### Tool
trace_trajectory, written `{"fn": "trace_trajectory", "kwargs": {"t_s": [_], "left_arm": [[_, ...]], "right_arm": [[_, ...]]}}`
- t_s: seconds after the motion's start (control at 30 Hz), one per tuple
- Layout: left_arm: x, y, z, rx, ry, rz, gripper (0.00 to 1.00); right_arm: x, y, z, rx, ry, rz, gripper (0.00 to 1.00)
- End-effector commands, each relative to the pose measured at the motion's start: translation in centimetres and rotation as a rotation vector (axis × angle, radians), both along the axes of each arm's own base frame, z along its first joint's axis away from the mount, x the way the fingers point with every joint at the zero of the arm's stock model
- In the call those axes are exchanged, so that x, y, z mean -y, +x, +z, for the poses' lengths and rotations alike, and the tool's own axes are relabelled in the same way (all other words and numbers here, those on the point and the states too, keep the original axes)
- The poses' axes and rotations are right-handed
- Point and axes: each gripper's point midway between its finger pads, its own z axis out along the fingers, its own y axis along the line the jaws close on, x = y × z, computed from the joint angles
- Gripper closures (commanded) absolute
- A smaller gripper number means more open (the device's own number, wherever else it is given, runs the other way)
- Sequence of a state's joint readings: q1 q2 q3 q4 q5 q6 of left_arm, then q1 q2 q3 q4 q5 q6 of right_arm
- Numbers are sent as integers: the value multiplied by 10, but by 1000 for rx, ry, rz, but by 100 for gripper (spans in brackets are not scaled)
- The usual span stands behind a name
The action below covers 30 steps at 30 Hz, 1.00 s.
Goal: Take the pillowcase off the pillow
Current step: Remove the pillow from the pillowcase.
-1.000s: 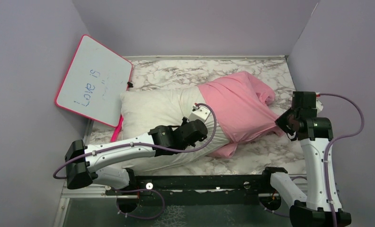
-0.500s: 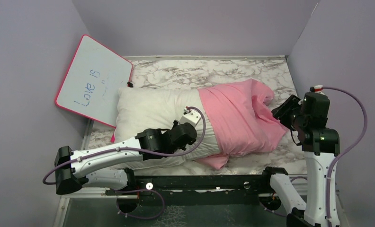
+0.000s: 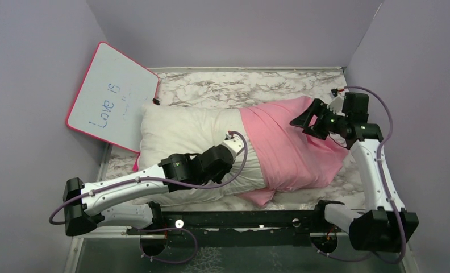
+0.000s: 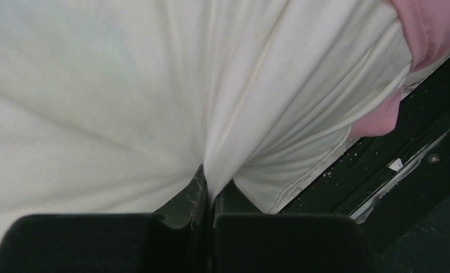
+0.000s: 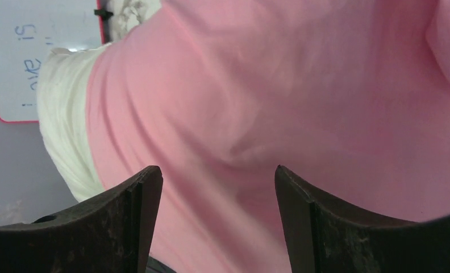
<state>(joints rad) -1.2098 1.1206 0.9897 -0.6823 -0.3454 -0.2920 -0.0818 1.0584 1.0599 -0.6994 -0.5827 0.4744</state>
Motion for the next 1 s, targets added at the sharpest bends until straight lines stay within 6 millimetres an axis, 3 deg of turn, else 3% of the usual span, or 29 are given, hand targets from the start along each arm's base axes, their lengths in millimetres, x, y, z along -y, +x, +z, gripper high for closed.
{"fn": "trace_trajectory", "kwargs": {"t_s": [0.0, 0.07, 0.1, 0.17, 0.2, 0.23, 0.37, 0.43, 0.53, 0.7, 0.77, 0.9, 0.97], "left_arm": [[9, -25, 9, -87, -83, -98, 100], [6, -17, 18, -50, -104, -54, 97], [4, -12, 24, -27, -114, -29, 83], [2, -1, 43, 27, -147, 28, 32], [0, 6, 55, 58, -170, 65, 13], [-1, 13, 68, 92, -198, 101, 4], [-1, 47, 112, 174, -273, 150, 1], [-1, 73, 126, 174, -290, 157, 1], [-8, 123, 130, 144, -291, 171, 1], [3, 184, 103, -30, -336, 51, 1], [16, 190, 82, -143, -371, -57, 1], [31, 167, 42, -374, -458, -248, 1], [33, 153, 27, -430, -471, -307, 6]], "right_arm": [[-19, 9, -14, 2, -8, 137, 28], [-26, 3, -38, -64, 11, 174, 45], [-27, -2, -51, -106, 24, 173, 55], [-26, -13, -78, -171, 31, 147, 68], [-25, -19, -90, -193, 27, 125, 73], [-23, -25, -100, -206, 23, 105, 79], [-25, -45, -123, -235, 55, 78, 83], [-29, -52, -130, -242, 82, 81, 83], [-29, -61, -140, -264, 88, 73, 83], [-28, -67, -147, -266, 82, 64, 83], [-27, -68, -148, -267, 81, 66, 83], [-23, -69, -145, -267, 49, 60, 83], [-21, -66, -137, -251, 33, 57, 83]]}}
